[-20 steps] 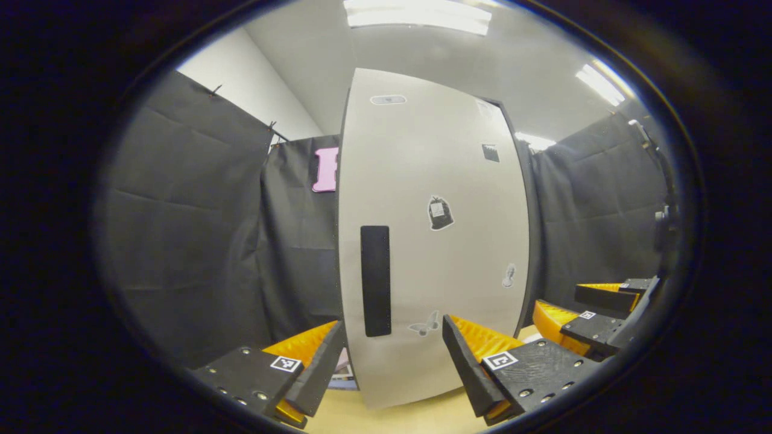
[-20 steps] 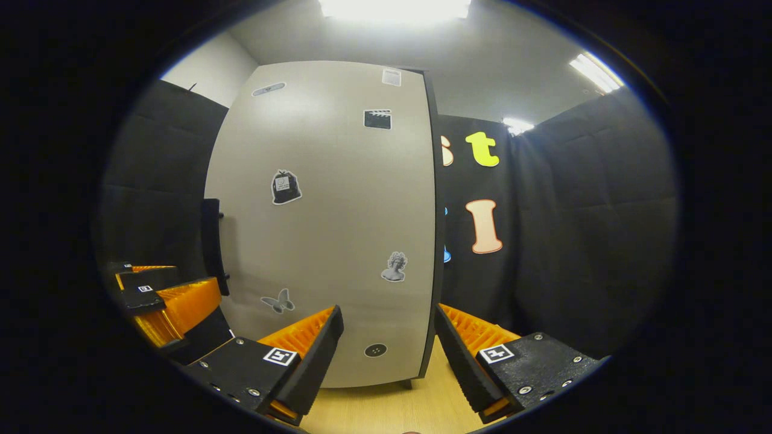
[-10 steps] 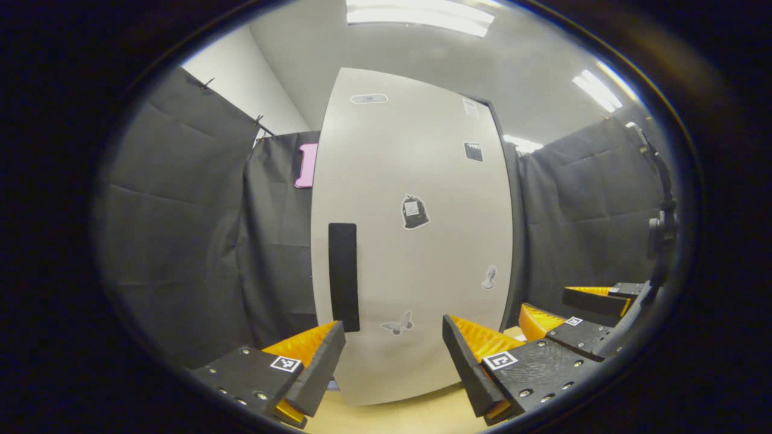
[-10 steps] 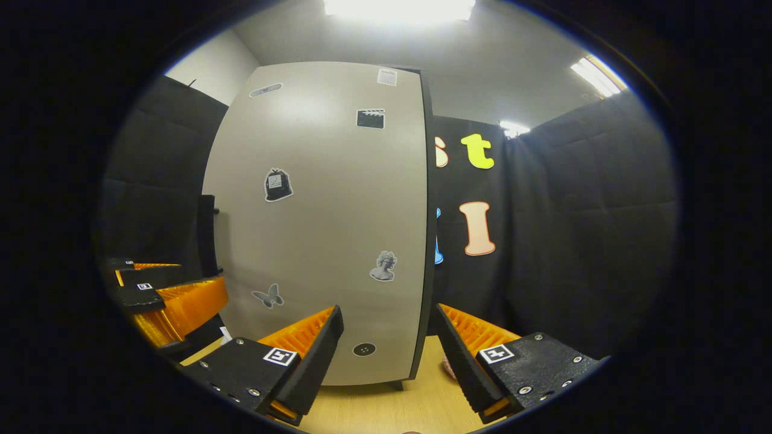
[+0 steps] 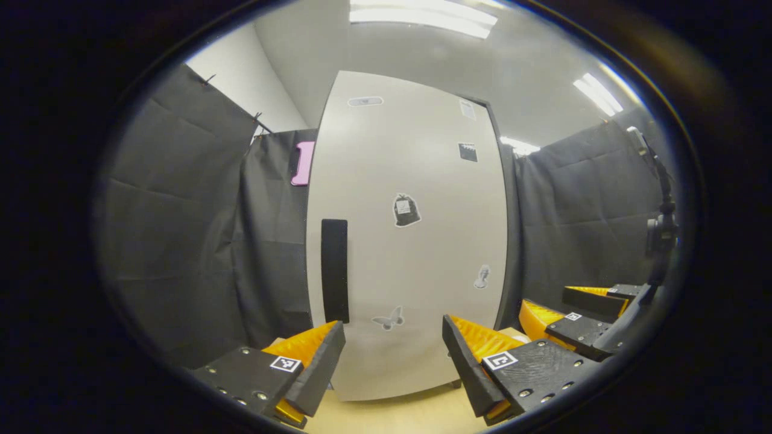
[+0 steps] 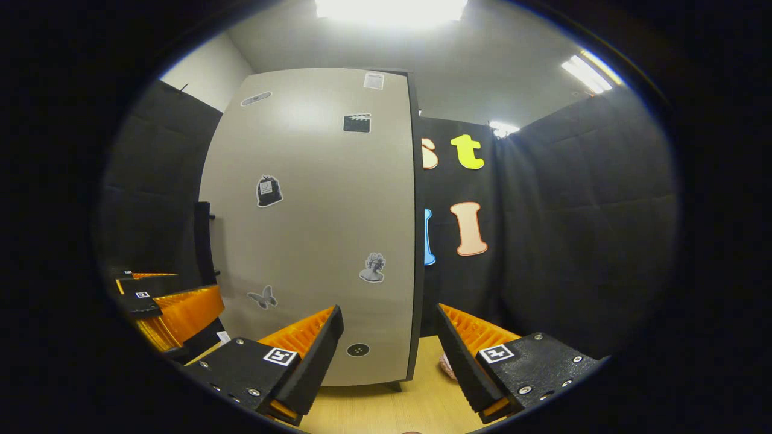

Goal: Open the cabinet door with the right hand, grasp the bottle in the cabinet with the left hand and place it on the coaster, then close the cabinet door with the right hand.

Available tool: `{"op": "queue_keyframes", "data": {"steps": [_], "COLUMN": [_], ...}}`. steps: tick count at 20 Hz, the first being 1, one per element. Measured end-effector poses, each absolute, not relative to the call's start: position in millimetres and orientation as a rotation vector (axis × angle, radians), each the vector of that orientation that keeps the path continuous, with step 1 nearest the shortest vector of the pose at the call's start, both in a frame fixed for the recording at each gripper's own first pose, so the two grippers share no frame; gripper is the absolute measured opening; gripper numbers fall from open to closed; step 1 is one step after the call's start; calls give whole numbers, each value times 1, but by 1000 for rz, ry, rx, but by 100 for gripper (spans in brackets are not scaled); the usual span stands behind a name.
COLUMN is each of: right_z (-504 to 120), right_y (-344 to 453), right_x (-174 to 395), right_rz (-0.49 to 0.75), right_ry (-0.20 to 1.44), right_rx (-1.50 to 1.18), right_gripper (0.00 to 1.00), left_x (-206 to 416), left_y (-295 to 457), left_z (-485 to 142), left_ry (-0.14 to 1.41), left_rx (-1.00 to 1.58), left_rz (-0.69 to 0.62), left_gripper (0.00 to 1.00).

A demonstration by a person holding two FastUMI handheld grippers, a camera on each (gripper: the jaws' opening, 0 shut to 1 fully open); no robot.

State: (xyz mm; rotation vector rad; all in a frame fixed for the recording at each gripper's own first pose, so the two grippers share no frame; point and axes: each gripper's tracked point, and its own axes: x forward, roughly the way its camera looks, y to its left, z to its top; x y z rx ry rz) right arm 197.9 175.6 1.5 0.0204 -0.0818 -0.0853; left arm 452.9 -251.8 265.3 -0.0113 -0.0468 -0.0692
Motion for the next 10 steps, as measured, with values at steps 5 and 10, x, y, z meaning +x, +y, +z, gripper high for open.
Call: {"op": "queue_keyframes", "data": {"steps": [5,10], "right_z": [-5,-7], "right_y": [176,179], "right_x": [200,198], "right_rz": [-86,-82], "right_ry": [-58,-56], "right_rx": [22,16], "right_gripper": [94,94], "left_x": [458,456], "left_y": [-248,-250], "left_z": [265,264], "left_ry": [-41,-44], "left_rx": [-12,-20], "left_rz": [-83,-90], "left_gripper": [93,89]}}
